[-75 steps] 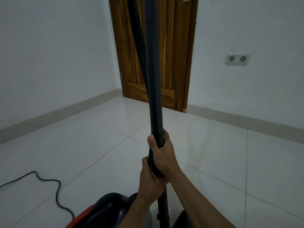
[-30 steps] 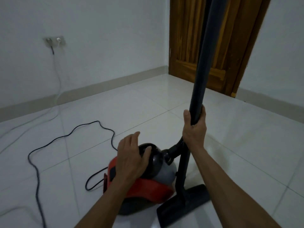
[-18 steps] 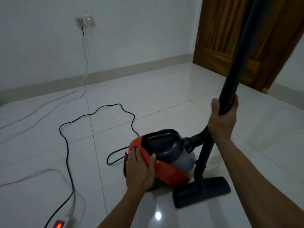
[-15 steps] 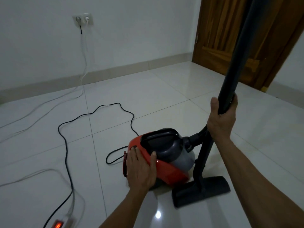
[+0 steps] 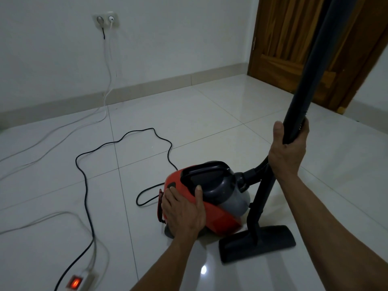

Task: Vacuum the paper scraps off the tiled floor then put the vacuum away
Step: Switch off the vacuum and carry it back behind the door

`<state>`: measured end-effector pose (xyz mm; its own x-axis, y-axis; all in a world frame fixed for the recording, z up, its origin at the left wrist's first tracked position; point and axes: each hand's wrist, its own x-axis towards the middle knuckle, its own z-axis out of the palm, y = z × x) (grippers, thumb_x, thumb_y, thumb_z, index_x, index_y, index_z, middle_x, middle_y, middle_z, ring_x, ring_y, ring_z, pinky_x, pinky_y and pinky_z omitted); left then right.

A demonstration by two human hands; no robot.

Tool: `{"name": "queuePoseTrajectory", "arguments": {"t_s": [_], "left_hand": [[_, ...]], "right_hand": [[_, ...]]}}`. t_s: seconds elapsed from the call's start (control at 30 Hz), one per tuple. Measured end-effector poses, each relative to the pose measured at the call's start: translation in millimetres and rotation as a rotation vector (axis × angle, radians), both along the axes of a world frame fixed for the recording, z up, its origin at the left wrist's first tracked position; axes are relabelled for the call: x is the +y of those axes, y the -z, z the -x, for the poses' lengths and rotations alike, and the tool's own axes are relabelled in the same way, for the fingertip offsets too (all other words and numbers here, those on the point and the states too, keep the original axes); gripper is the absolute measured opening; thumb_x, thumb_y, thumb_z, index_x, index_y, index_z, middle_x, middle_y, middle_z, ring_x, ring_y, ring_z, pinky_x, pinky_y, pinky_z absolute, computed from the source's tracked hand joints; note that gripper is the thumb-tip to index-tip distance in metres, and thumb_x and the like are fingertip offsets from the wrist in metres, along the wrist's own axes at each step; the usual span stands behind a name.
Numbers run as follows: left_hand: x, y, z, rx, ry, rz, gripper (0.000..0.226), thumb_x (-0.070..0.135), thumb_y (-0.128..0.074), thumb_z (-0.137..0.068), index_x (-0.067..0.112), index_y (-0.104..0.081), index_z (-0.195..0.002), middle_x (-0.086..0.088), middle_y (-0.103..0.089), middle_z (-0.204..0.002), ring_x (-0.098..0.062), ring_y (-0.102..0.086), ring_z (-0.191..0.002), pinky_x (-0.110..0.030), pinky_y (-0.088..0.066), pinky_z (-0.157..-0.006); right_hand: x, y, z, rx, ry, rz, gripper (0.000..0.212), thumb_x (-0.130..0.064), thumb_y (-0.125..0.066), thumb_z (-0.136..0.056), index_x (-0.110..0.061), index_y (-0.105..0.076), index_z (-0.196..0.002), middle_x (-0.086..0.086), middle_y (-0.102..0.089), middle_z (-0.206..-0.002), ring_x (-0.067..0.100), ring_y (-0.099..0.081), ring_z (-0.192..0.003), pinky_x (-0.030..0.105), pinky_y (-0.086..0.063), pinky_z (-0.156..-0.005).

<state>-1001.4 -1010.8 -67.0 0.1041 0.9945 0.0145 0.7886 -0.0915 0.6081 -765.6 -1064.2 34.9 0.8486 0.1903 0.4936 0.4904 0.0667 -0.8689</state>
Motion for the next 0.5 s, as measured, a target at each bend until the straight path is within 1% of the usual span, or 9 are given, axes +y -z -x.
{"name": "queuePoseTrajectory", "arguments": {"t_s": [0.1,0.17,0.23,0.3,0.37,0.5], "left_hand": [[0.0,0.8,-1.9,0.005,-0.012,0.002,0.1,0.078,-0.018,-0.084,0.005,-0.015,-0.151,-0.015,-0.02,-0.157,-0.029,-0.016,-0.145,-0.045,-0.013,-0.121],[0.0,1.0,-2.7,0.01,-0.014,0.001,0.1,0.079,-0.018,-0.083,0.006,-0.016,-0.151,-0.015,-0.021,-0.157,-0.029,-0.017,-0.145,-0.045,-0.014,-0.121],[0.2,2.1,-3.2,0.018,-0.014,-0.015,0.099,0.078,-0.019,-0.084,0.005,-0.018,-0.15,-0.015,-0.025,-0.155,-0.03,-0.02,-0.144,-0.046,-0.017,-0.12],[0.6,3.7,-3.8,0.024,-0.015,-0.036,0.097,0.078,-0.021,-0.084,0.005,-0.023,-0.148,-0.015,-0.029,-0.152,-0.03,-0.024,-0.141,-0.047,-0.02,-0.119],[0.3,5.2,-4.0,0.026,-0.015,-0.039,0.097,0.079,-0.021,-0.083,0.006,-0.024,-0.147,-0.014,-0.03,-0.151,-0.03,-0.025,-0.141,-0.047,-0.021,-0.119],[0.7,6.2,-4.4,0.008,-0.02,-0.077,0.095,0.079,-0.025,-0.083,0.006,-0.028,-0.145,-0.013,-0.035,-0.148,-0.029,-0.027,-0.14,-0.046,-0.021,-0.119]], "right_hand": [[-0.1,1.2,-1.0,0.001,-0.002,-0.005,0.067,-0.051,-0.056,-0.097,-0.02,-0.033,-0.151,-0.026,-0.05,-0.101,-0.007,-0.059,-0.085,0.016,-0.051,-0.078],[-0.3,2.0,-2.0,0.0,-0.001,-0.01,0.067,-0.051,-0.057,-0.097,-0.02,-0.033,-0.151,-0.028,-0.049,-0.101,-0.009,-0.059,-0.085,0.013,-0.05,-0.077],[-0.8,2.8,-2.4,-0.001,0.0,-0.015,0.066,-0.051,-0.057,-0.097,-0.02,-0.033,-0.151,-0.024,-0.051,-0.102,-0.01,-0.059,-0.086,0.007,-0.048,-0.075],[-1.1,3.1,-2.7,0.004,0.004,-0.019,0.066,-0.05,-0.057,-0.097,-0.02,-0.033,-0.151,-0.015,-0.054,-0.108,-0.008,-0.059,-0.087,0.003,-0.047,-0.074],[-1.4,3.3,-2.3,0.005,0.012,-0.019,0.067,-0.051,-0.057,-0.097,-0.019,-0.033,-0.151,-0.01,-0.054,-0.112,-0.007,-0.059,-0.088,0.005,-0.048,-0.076],[-0.7,3.2,-1.5,-0.007,0.031,-0.009,0.069,-0.052,-0.057,-0.096,-0.018,-0.034,-0.151,-0.01,-0.055,-0.113,0.0,-0.06,-0.089,0.017,-0.054,-0.081]]}}
